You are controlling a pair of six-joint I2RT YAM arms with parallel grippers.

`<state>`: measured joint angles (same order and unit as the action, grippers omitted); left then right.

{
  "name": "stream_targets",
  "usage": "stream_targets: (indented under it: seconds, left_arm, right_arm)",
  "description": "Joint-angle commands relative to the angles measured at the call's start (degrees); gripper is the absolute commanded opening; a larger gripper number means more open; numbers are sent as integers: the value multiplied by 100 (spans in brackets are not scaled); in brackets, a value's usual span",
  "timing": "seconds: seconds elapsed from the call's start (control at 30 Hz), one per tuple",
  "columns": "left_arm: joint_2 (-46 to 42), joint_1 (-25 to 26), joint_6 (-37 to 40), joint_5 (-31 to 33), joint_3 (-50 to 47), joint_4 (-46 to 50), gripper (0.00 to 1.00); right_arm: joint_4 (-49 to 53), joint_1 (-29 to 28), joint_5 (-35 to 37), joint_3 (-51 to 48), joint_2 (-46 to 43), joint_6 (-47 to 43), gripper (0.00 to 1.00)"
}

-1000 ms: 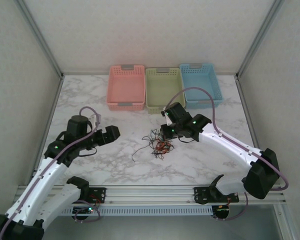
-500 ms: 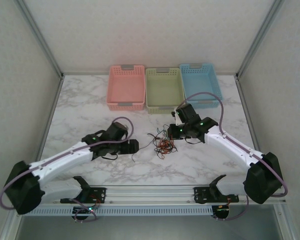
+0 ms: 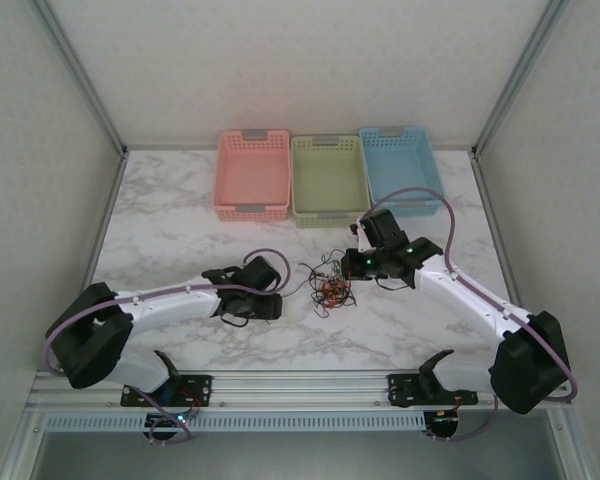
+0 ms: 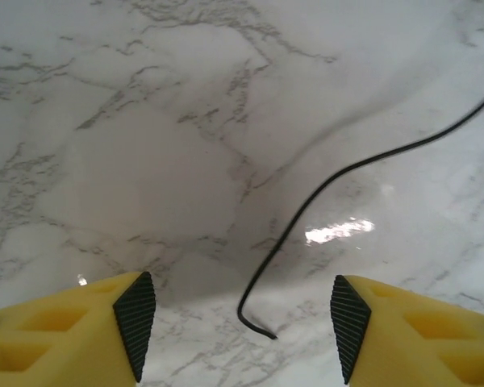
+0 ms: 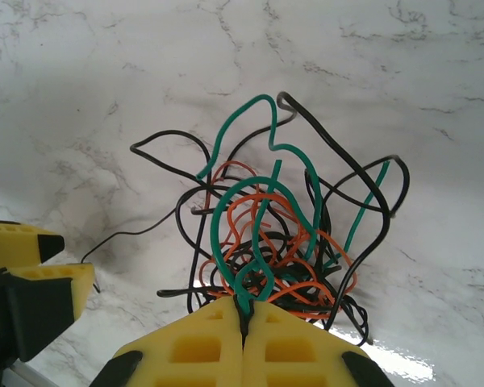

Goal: Untangle the cables

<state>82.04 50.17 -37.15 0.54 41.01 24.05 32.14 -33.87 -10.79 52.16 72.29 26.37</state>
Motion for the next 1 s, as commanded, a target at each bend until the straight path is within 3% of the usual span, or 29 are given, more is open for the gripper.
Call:
stream_targets:
  seconds: [0.0, 0.23, 0.57, 0.63, 0.7, 0.87, 0.97]
  left_arm:
    - [184, 60, 102, 253, 100, 123, 58]
    - [434, 180, 136, 197, 253, 20, 45]
    - [279, 273, 269, 769, 444, 391, 8]
    - [38, 256, 365, 1303, 594, 847, 0]
    - [-589, 91, 431, 1734, 662, 1268, 0]
    - [-1800, -473, 603, 1921, 1031, 2219, 0]
    - [-2417, -626, 612, 2093, 1284, 2623, 0]
  right_arm:
    - [56, 62, -60, -149, -123, -28, 0]
    - [-15, 79, -88, -163, -13, -67, 0]
    - [146, 200, -46, -136, -102, -190, 0]
    - [214, 263, -46, -119, -157, -219, 0]
    - [296, 331, -50, -117, -264, -270, 0]
    - [398, 576, -110, -202, -474, -348, 0]
    - [190, 866, -572, -416, -629, -265, 0]
